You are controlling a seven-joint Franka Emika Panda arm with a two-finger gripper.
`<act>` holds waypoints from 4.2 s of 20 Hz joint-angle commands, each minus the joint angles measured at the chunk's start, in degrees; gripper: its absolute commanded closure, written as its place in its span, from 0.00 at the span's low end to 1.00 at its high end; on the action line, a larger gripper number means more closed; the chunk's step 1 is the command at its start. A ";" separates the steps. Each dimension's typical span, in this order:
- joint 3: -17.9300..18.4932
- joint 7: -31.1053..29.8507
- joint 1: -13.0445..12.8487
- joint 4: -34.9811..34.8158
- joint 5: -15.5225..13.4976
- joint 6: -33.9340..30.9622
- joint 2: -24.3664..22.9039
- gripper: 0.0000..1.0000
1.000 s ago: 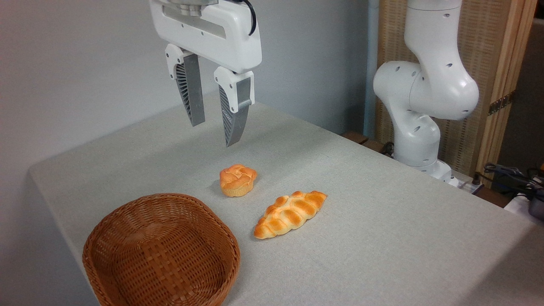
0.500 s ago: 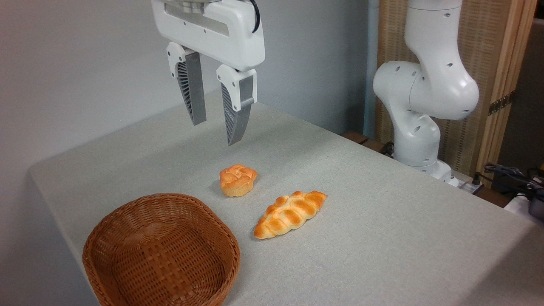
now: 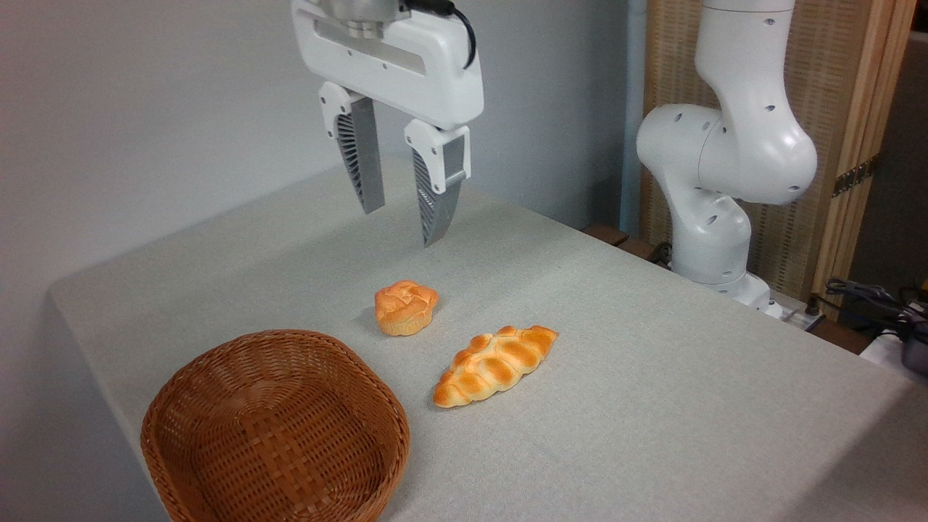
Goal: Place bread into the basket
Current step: 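Move the open gripper toward the small round orange bun, then lower the open gripper around the small round bun, then close the gripper on the round bun, then lift the bun and carry it over the wicker basket, then lower the bun into the basket and open the gripper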
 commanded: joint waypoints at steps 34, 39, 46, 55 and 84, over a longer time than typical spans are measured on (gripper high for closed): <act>-10.00 1.44 -6.60 -24.64 -6.34 20.78 5.78 0.63; -10.00 1.44 -6.69 -24.56 -6.34 20.78 5.78 0.68; -10.00 0.83 -6.69 -23.33 -6.17 17.80 5.17 0.69; -7.27 3.28 -5.64 -2.87 -5.47 3.63 9.55 0.61; -8.94 18.49 -2.65 10.69 -1.68 24.29 27.32 0.00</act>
